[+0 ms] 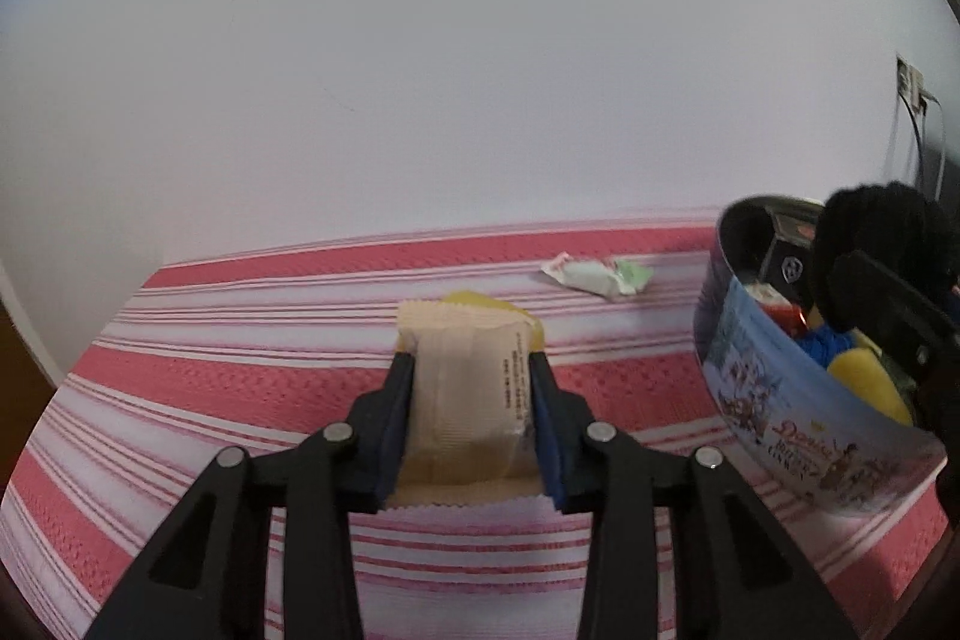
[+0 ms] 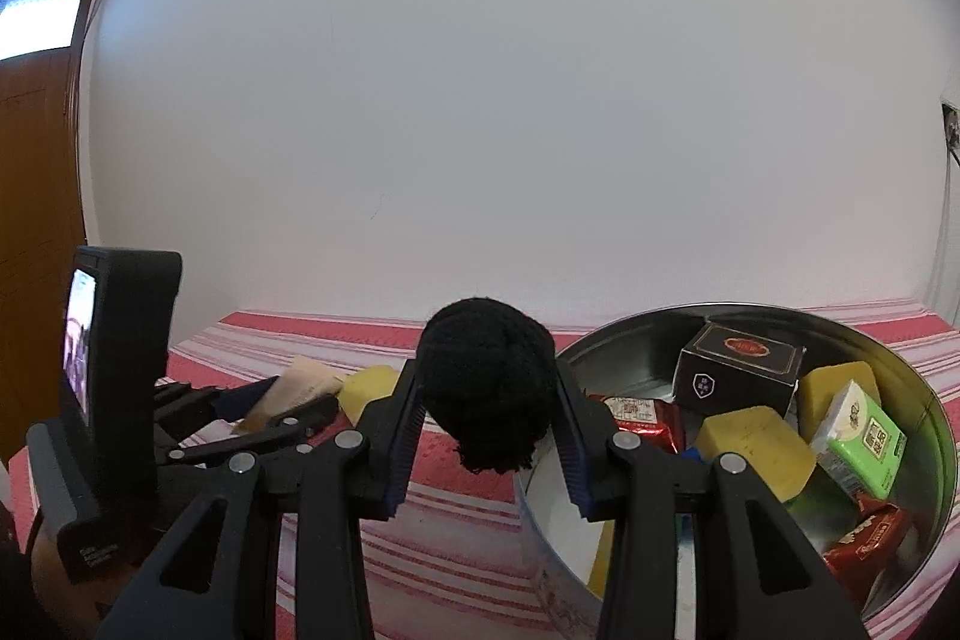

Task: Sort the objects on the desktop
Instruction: 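Lift the beige packet and black ball and carry both over the tin bowl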

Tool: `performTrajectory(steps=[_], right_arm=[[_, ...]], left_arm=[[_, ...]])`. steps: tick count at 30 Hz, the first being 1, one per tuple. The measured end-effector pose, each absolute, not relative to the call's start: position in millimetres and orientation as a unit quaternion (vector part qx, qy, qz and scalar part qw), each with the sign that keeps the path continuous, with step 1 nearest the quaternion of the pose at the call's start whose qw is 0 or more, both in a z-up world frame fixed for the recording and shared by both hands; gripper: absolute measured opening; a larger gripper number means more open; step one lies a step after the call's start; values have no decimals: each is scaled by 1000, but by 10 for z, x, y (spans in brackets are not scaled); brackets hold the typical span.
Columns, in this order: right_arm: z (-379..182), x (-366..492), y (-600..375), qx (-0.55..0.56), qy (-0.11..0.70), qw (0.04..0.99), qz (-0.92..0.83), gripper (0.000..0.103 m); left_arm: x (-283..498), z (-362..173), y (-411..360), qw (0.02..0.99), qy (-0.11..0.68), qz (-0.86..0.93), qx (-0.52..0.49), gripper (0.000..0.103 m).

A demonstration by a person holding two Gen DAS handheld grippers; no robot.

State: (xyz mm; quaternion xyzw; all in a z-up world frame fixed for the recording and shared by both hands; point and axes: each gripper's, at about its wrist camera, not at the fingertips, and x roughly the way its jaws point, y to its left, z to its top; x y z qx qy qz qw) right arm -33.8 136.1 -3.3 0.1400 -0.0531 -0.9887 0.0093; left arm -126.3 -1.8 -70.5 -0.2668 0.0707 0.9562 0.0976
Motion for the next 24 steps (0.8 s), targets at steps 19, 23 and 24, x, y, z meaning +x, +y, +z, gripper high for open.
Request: performTrajectory(steps=[19, 23, 24], right_arm=[[32, -172, 1283, 102, -15, -6, -995, 44], [24, -158, 1323, 101, -15, -11, -995, 44], [24, -147, 1336, 100, -15, -13, -995, 44]], left_arm=[[-1053, -605, -178, 39, 17, 971, -234, 36], [-1013, -601, -138, 42, 16, 972, -232, 36], [-1007, -601, -138, 42, 14, 972, -232, 36]])
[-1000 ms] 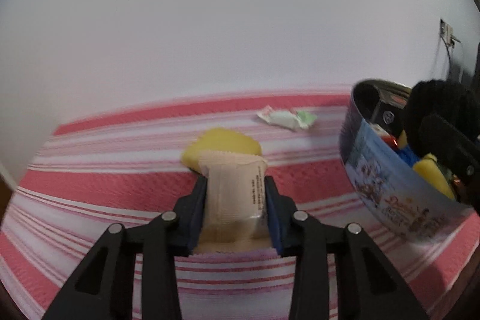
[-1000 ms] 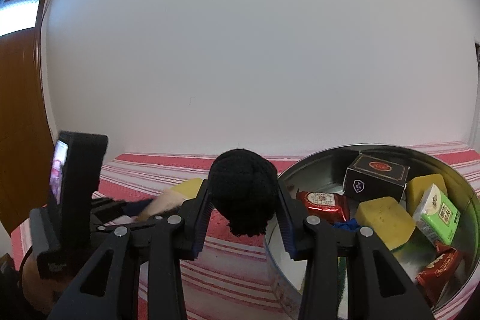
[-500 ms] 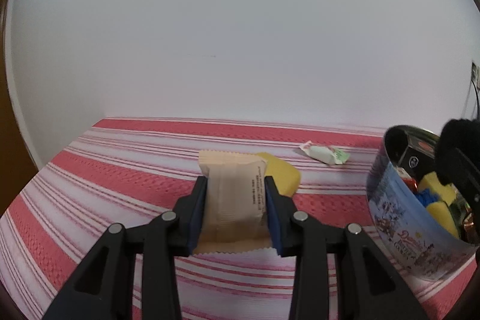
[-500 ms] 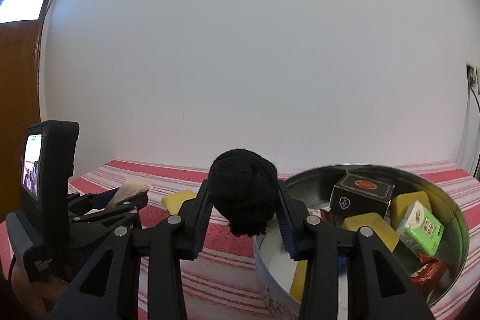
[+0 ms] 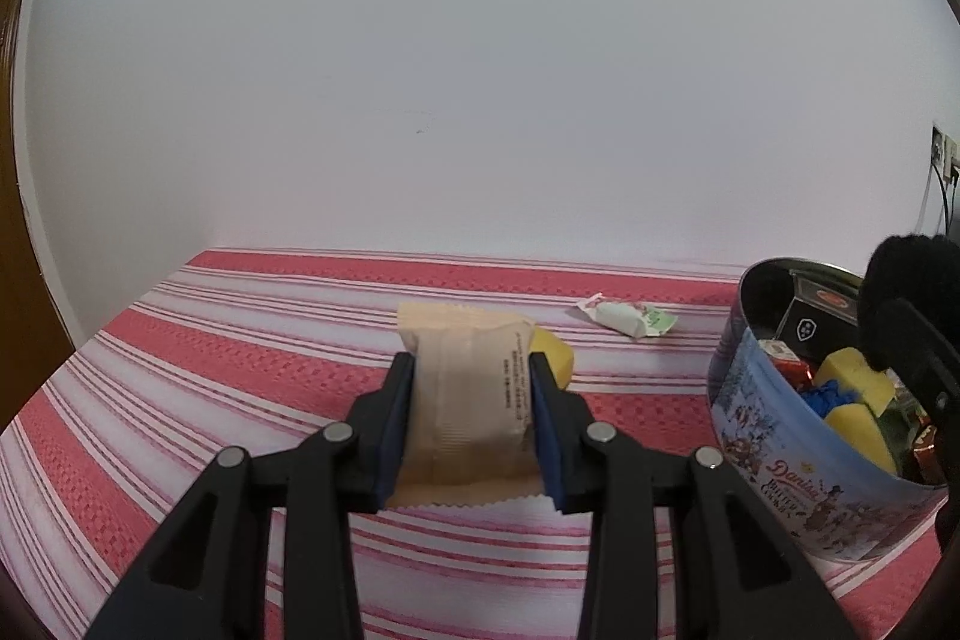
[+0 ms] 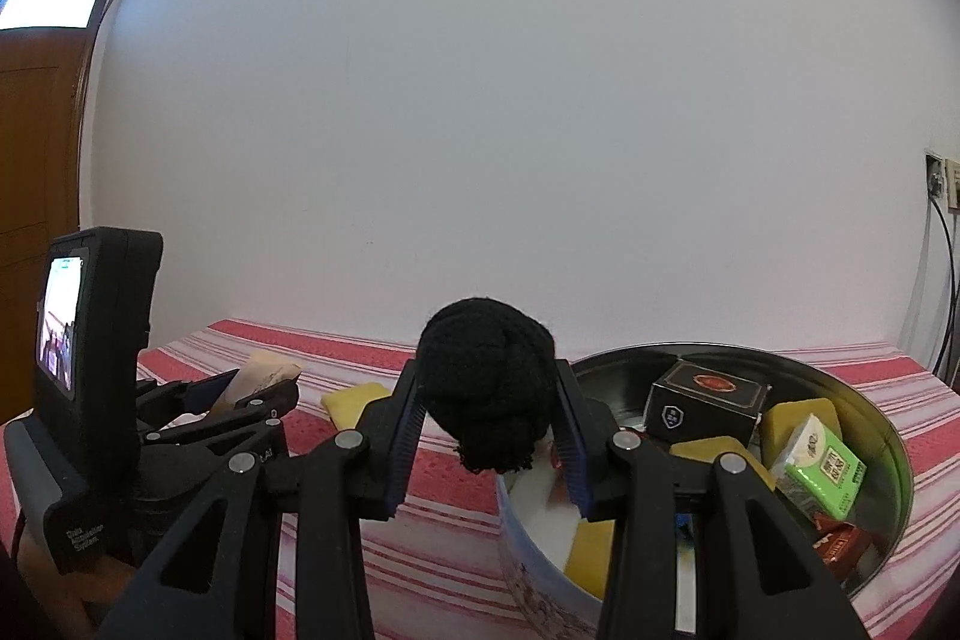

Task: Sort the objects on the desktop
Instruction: 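Lift the beige packet and black ball and carry both over the tin bowl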

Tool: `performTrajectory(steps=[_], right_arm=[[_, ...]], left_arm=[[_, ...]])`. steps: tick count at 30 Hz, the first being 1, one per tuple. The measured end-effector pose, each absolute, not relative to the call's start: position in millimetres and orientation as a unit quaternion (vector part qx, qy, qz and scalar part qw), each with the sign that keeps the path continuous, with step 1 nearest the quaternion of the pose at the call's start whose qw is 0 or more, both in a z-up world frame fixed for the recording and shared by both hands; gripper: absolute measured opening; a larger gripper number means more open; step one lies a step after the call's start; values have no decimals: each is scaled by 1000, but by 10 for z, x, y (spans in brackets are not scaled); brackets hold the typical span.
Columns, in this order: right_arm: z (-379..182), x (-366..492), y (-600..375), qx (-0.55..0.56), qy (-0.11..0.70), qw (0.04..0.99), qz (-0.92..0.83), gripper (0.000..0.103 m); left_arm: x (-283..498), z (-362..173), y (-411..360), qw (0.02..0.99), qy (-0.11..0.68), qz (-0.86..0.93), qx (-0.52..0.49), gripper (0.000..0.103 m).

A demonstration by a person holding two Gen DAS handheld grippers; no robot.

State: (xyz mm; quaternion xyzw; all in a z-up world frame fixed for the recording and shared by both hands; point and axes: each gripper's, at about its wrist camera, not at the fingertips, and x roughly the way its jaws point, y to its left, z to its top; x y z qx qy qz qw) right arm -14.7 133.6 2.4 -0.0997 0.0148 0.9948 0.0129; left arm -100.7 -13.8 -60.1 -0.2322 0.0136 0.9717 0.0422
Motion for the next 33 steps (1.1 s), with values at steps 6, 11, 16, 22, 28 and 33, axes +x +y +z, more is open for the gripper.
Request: performTrajectory(steps=[6, 11, 16, 22, 28, 33], right_arm=[[38, -49, 1362, -93, 13, 22, 995, 44], [38, 1, 1441, -89, 12, 32, 995, 44], [55, 87, 1554, -84, 15, 44, 995, 44], [23, 145, 1601, -78, 20, 58, 995, 44], [8, 154, 1792, -71, 22, 74, 995, 43], [15, 208, 1992, -65, 31, 92, 993, 43]], left_arm=[[-950, -615, -115, 48, -5, 969, -242, 36], [-875, -606, -45, 53, 1, 970, -239, 36], [-832, -602, -9, 58, -2, 969, -242, 36], [-755, -599, 65, 70, -7, 967, -244, 36], [-643, -572, 198, 94, -11, 966, -239, 36], [-547, -500, 277, 116, -24, 966, -229, 36]])
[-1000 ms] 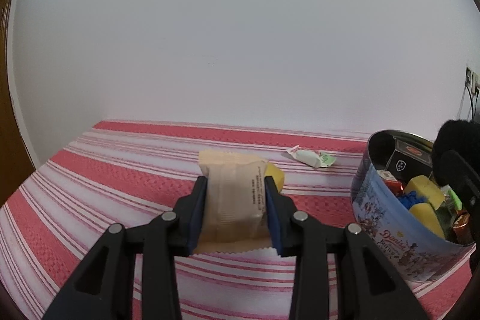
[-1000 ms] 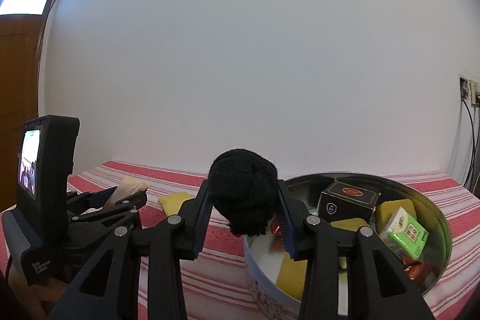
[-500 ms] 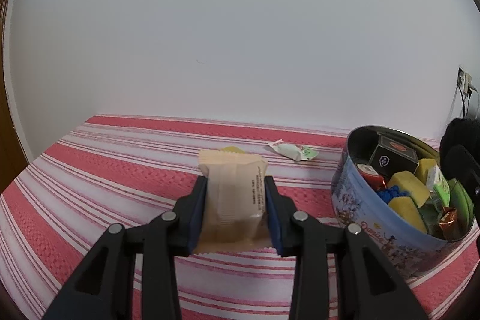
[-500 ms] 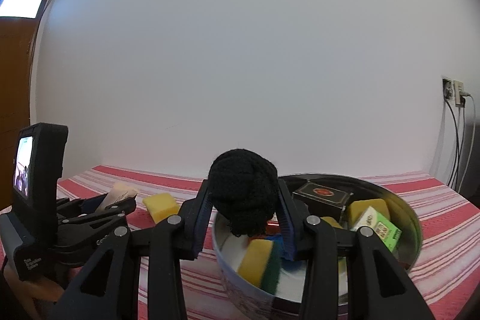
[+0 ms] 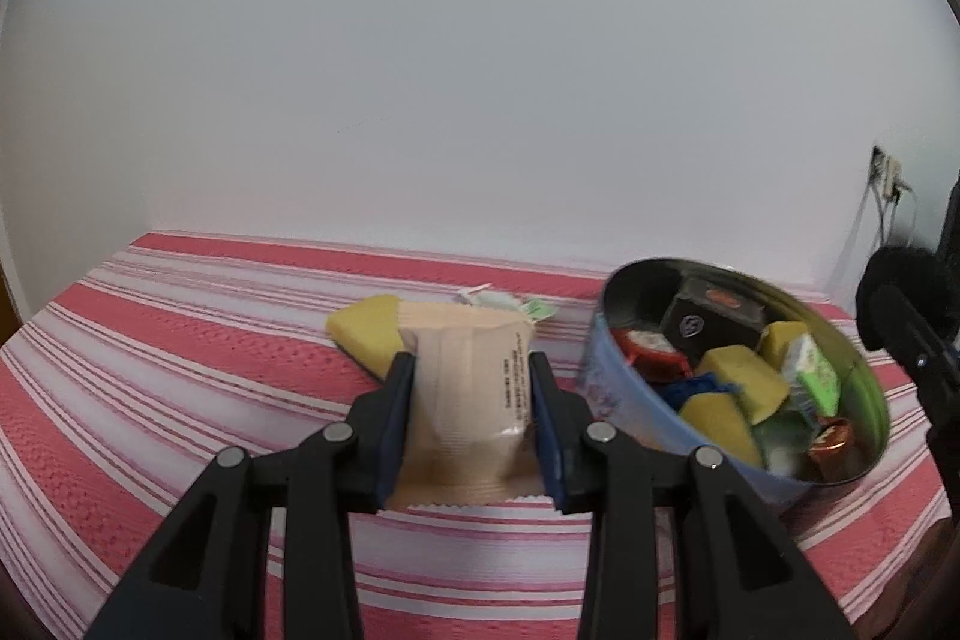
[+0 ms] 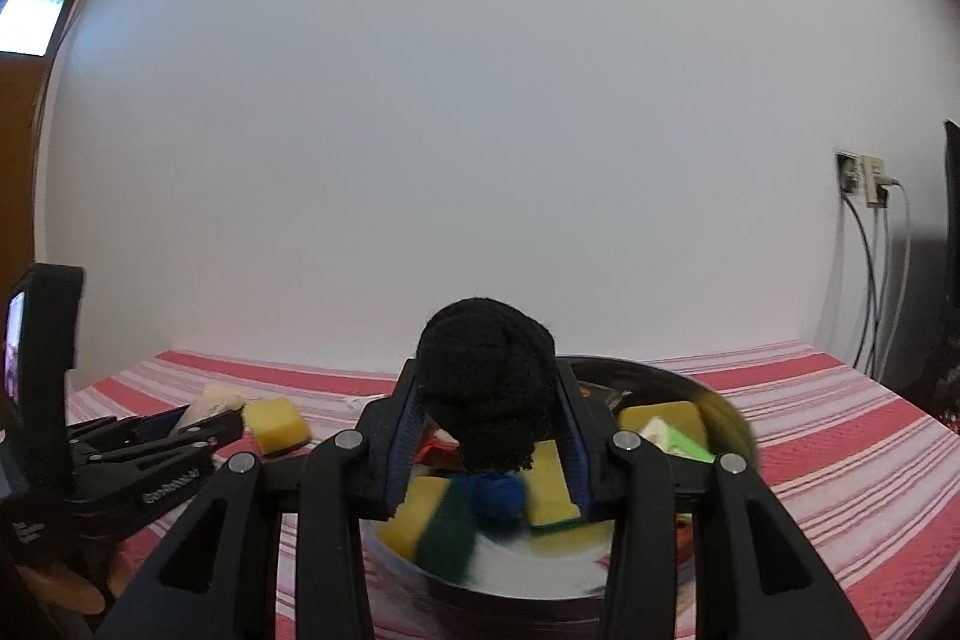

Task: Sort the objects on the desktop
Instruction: 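Lift the beige packet and black ball and carry both over the tin bowl, then open the left tool over the bowl while the right tool releases the black ball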

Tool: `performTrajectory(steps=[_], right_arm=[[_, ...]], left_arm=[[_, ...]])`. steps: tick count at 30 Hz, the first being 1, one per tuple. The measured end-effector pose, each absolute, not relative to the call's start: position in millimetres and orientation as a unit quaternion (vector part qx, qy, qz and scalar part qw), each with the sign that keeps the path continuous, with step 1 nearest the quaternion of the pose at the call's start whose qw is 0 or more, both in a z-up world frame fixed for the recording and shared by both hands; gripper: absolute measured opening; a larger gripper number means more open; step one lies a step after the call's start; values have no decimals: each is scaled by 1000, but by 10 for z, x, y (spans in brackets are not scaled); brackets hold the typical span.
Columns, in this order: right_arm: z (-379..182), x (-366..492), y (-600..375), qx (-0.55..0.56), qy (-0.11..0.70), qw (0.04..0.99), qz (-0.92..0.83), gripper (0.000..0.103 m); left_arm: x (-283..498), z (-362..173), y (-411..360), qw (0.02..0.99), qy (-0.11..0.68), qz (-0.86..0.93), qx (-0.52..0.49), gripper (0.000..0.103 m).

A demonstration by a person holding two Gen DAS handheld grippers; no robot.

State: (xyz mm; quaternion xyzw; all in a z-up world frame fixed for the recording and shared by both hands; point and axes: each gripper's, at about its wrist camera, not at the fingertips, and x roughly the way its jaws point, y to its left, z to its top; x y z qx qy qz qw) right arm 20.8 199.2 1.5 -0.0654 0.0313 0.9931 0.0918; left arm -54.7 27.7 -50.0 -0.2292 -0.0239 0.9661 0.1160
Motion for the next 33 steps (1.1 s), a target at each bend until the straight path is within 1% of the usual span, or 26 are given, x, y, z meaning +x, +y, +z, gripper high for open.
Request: performTrajectory(steps=[9, 21, 28, 33], right_arm=[[36, 221, 2361, -69, 48, 131, 988, 43], [197, 105, 2856, -69, 43, 165, 983, 43], [224, 58, 2986, -81, 60, 168, 981, 43], [279, -80, 3101, -90, 63, 155, 982, 43]], left_arm=[[-410, -363, 602, 162, -12, 963, -215, 36], [-446, -319, 1244, 214, 13, 950, -228, 36], [-373, -394, 1543, 242, 38, 940, -239, 36], [-383, -389, 1656, 253, 40, 935, -246, 36]])
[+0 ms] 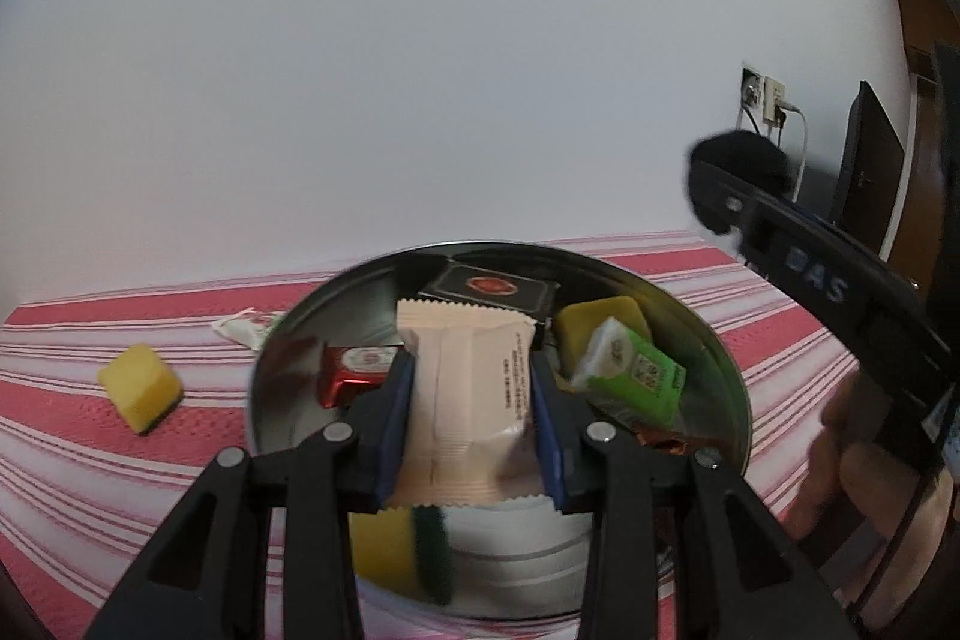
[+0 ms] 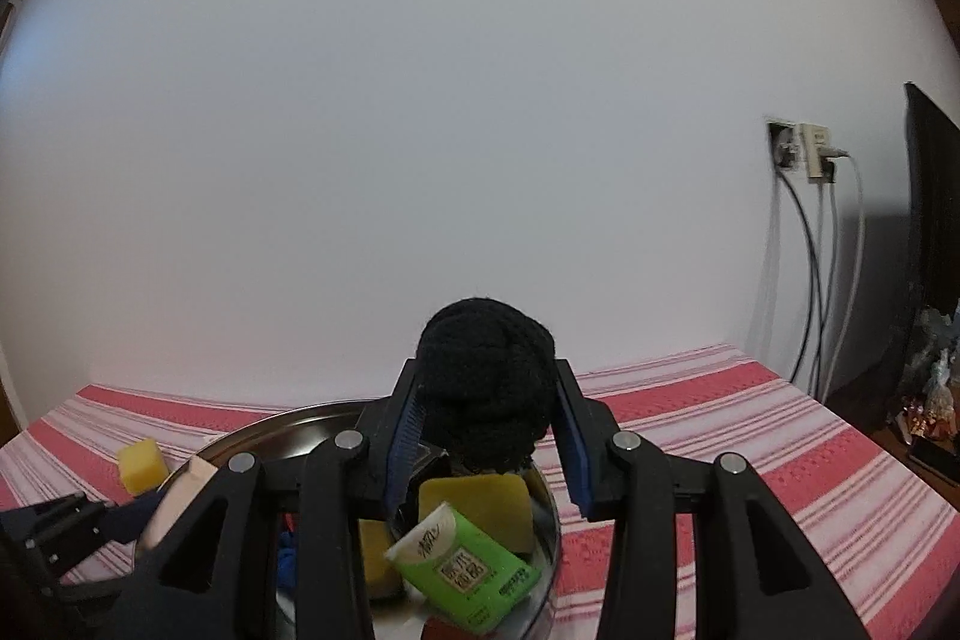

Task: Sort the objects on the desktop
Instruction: 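Open the left tool over the bowl while the right tool releases the black ball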

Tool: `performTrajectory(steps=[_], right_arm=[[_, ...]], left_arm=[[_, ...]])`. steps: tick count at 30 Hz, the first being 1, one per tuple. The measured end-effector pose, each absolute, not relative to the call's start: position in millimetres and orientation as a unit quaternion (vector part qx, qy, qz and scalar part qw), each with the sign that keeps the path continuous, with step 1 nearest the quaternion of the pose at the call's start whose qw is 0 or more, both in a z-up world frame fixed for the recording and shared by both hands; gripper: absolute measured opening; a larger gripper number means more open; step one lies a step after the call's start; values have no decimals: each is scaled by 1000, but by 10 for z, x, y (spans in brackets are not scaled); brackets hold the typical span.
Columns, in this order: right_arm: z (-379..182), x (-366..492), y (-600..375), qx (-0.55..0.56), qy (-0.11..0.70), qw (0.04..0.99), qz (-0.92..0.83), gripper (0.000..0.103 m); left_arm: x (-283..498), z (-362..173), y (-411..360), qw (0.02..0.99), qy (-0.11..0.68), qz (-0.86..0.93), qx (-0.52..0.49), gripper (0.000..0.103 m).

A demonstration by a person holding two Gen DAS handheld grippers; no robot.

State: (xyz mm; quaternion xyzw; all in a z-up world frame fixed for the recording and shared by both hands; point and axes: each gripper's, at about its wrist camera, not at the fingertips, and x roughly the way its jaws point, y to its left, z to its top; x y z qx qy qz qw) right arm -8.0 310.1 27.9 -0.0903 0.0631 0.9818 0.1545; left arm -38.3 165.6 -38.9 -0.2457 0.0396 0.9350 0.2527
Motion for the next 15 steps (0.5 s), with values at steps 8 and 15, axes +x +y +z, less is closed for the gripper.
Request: performTrajectory(steps=[8, 15], right_arm=[[307, -432, 3205, -134, 64, 119, 982, 43], [135, -566, 3263, -180, 85, 92, 976, 43]], left_arm=[[-396, -462, 1890, 272, 65, 923, -263, 36], [-510, -567, 1976, 268, 70, 913, -301, 36]])
